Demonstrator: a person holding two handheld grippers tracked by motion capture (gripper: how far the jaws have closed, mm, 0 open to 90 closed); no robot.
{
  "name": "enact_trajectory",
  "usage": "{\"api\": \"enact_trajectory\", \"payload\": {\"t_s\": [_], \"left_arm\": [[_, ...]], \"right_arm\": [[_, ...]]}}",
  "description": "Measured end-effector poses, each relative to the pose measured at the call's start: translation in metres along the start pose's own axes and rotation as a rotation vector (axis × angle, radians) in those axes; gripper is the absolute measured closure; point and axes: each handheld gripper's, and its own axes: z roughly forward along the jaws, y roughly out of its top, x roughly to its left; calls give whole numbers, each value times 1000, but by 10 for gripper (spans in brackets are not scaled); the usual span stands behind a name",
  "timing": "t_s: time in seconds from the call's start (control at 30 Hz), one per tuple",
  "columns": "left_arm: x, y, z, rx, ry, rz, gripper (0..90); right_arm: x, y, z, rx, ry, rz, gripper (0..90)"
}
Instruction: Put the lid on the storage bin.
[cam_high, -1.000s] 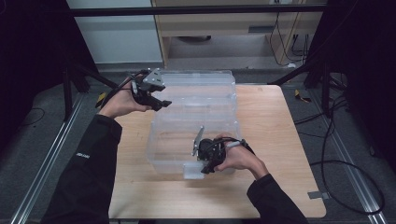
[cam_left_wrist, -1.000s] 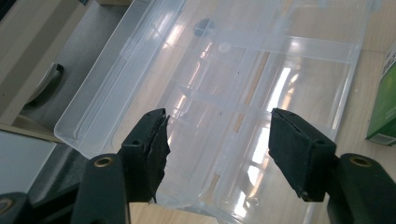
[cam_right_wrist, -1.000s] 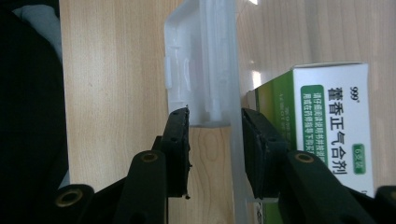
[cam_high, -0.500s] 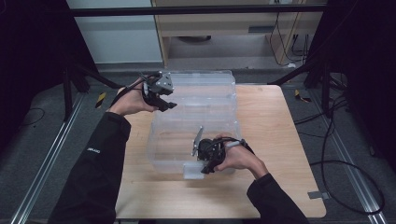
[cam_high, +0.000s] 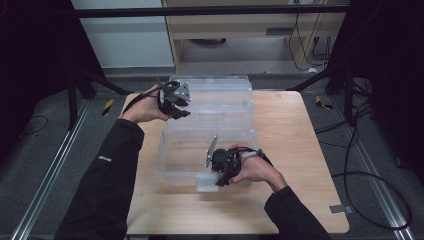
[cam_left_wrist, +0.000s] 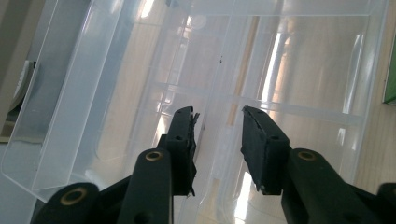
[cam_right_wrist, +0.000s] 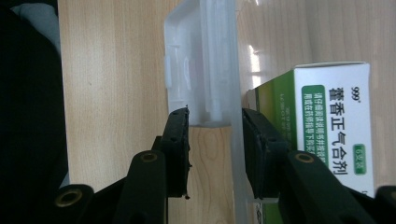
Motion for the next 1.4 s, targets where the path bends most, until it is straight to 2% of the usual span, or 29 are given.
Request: {"api": "enact_trajectory", "payload": {"t_s": [0.4,0.67,0.93,1.13,1.3,1.33,1.4], "left_arm": [[1,6,7,39,5,24,694],[4,9,12,68,8,19,748],[3,14,10,106,-12,69,805],[2,19,7,128,-39,77,841],[-3,25,4,151,-32,112,862],[-4,27,3,170,-34,119,865],[-5,27,1,174,-36,121,866]], "right_arm": [[-1,0,0,0,3,3,639],[-1,0,1,1,1,20,639],[0,1,0,9,1,28,639],[0,1,0,3,-3,31,643],[0,1,1,6,-1,36,644],[0,1,1,9,3,40,644],[-1,1,1,7,9,45,644]]}}
